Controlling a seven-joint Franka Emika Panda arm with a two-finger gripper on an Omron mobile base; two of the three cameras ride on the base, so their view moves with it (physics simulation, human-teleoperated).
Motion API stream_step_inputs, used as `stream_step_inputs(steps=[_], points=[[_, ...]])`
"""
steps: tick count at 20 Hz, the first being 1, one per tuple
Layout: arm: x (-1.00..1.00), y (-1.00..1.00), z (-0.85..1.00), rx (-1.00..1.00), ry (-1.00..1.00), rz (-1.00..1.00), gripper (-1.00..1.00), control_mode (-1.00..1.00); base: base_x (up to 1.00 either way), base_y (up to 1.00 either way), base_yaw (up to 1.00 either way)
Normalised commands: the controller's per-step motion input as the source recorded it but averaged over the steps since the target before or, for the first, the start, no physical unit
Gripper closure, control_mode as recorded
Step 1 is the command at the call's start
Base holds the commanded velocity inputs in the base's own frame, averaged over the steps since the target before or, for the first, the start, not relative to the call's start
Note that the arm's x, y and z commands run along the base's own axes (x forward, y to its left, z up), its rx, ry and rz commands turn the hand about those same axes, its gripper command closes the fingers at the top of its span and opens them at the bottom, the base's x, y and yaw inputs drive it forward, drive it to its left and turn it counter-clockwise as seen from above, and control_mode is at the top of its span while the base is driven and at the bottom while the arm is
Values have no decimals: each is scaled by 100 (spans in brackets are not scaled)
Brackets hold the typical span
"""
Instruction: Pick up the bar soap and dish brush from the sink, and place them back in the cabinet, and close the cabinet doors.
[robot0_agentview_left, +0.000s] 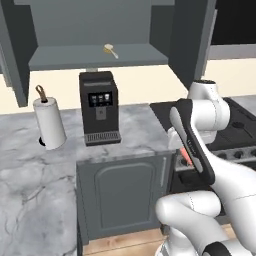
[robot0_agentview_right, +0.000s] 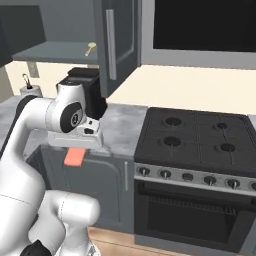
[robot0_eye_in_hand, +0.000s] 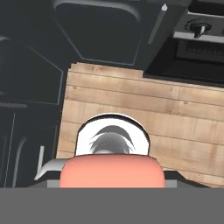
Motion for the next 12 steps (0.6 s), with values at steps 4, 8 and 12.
stream_step_inputs(steps=[4,8,12], points=[[0,0,0,0,0,0,100,100,53,35,0],[0,0,0,0,0,0,100,100,42,41,0],[0,0,0,0,0,0,100,100,34,45,0]])
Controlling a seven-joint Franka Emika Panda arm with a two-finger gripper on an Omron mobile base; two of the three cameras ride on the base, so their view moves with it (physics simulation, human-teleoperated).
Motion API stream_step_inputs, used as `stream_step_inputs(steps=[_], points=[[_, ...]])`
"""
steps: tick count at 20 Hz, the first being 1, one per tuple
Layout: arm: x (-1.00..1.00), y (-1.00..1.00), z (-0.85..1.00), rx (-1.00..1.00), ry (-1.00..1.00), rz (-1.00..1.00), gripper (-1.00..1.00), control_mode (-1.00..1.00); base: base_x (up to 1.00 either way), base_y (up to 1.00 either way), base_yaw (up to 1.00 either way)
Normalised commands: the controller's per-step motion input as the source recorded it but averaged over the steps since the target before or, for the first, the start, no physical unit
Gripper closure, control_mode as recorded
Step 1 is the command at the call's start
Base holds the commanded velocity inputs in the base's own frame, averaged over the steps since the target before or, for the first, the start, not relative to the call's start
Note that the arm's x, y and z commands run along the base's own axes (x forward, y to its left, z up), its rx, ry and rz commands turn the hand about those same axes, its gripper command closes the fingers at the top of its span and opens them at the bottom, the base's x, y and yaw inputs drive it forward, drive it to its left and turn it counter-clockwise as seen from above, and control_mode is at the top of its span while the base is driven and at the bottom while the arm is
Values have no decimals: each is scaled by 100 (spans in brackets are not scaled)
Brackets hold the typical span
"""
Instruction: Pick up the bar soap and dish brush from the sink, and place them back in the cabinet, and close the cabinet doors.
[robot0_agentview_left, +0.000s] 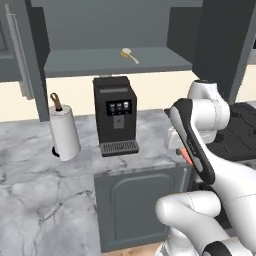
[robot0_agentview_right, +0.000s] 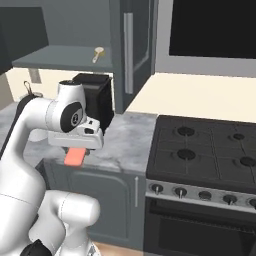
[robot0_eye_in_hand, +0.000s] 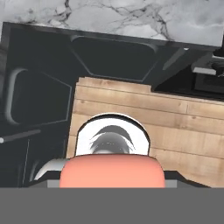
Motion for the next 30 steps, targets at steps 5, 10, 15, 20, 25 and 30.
stream_step_inputs(steps=[5,10,15,20,25,30], points=[[0,0,0,0,0,0,100,100,32,39,0],[0,0,0,0,0,0,100,100,43,29,0],[0,0,0,0,0,0,100,100,48,18,0],[0,0,0,0,0,0,100,100,37,22,0],[0,0,0,0,0,0,100,100,30,27,0],[0,0,0,0,0,0,100,100,19,32,-2]])
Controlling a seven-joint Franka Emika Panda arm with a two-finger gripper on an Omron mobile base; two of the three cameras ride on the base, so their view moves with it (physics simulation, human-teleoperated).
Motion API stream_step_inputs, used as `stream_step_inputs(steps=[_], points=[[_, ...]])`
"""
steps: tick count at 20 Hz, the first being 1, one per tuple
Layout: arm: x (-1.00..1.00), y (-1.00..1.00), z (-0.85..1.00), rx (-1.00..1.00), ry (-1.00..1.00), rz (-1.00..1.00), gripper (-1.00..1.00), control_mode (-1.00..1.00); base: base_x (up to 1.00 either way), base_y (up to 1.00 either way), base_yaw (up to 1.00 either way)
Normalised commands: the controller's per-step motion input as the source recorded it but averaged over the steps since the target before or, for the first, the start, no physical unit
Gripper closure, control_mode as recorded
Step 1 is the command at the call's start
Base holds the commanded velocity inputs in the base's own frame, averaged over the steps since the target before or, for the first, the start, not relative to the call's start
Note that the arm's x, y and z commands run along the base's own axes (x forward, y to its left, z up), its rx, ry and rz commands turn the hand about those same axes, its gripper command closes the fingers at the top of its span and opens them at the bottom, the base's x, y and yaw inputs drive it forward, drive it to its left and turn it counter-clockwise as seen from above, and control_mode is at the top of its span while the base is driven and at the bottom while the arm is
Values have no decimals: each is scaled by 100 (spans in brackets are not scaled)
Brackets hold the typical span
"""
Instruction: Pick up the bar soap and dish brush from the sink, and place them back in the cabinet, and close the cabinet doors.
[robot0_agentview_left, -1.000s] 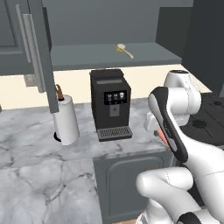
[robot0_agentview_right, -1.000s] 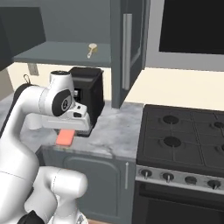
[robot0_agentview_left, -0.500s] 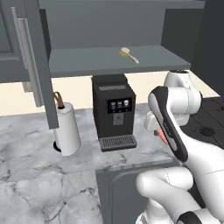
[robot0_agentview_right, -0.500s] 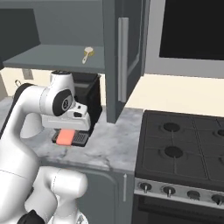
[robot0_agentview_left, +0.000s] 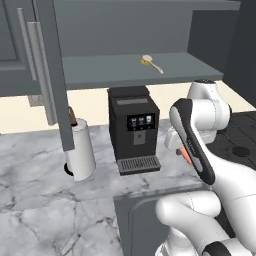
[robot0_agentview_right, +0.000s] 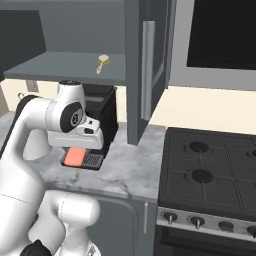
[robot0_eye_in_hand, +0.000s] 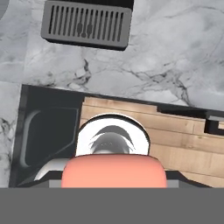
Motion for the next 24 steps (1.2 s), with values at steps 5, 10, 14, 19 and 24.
stream_step_inputs(steps=[5,10,14,19,24], points=[[0,0,0,0,0,0,100,100,20,32,-2],[0,0,0,0,0,0,100,100,26,29,-2],[0,0,0,0,0,0,100,100,32,24,-2],[0,0,0,0,0,0,100,100,41,25,-3],[0,0,0,0,0,0,100,100,31,15,-2]])
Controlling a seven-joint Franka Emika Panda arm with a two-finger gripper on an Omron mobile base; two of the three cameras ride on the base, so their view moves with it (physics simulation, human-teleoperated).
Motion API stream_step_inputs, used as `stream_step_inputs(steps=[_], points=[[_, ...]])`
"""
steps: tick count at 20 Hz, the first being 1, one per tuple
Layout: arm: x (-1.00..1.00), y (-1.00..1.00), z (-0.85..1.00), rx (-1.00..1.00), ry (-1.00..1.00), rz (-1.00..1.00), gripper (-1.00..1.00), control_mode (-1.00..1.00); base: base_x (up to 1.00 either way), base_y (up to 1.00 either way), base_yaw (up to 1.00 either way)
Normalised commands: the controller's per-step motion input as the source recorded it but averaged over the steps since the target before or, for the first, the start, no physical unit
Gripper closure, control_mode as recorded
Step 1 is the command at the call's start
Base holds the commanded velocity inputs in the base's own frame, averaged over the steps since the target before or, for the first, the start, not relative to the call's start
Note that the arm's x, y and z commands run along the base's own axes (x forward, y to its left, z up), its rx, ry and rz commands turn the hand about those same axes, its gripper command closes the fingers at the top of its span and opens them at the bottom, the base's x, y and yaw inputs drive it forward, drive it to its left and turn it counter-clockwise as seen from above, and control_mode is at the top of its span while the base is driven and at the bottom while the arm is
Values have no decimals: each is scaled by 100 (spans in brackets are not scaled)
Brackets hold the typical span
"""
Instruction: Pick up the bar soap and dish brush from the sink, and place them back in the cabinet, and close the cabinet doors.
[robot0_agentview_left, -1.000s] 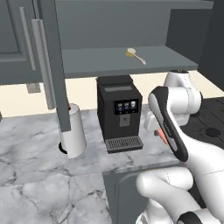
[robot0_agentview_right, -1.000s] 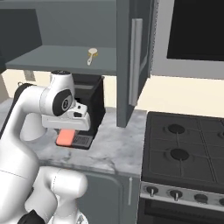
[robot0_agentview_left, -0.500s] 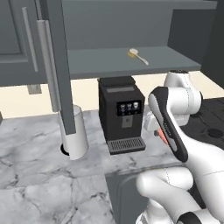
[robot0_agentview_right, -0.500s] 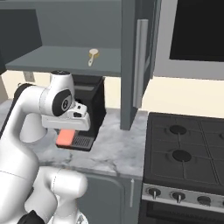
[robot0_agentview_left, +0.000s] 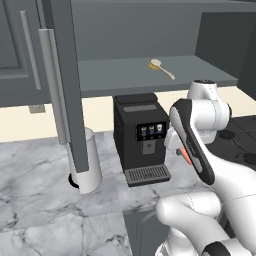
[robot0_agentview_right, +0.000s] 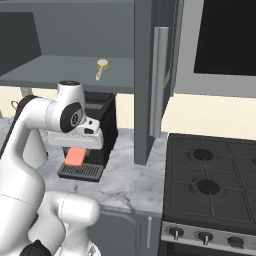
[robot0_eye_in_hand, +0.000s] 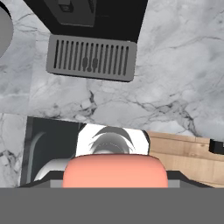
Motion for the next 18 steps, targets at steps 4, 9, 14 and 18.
stream_step_inputs(steps=[4,9,14,18], points=[[0,0,0,0,0,0,100,100,1,0,0],[0,0,0,0,0,0,100,100,0,0,0],[0,0,0,0,0,0,100,100,0,0,0],[0,0,0,0,0,0,100,100,0,0,0]])
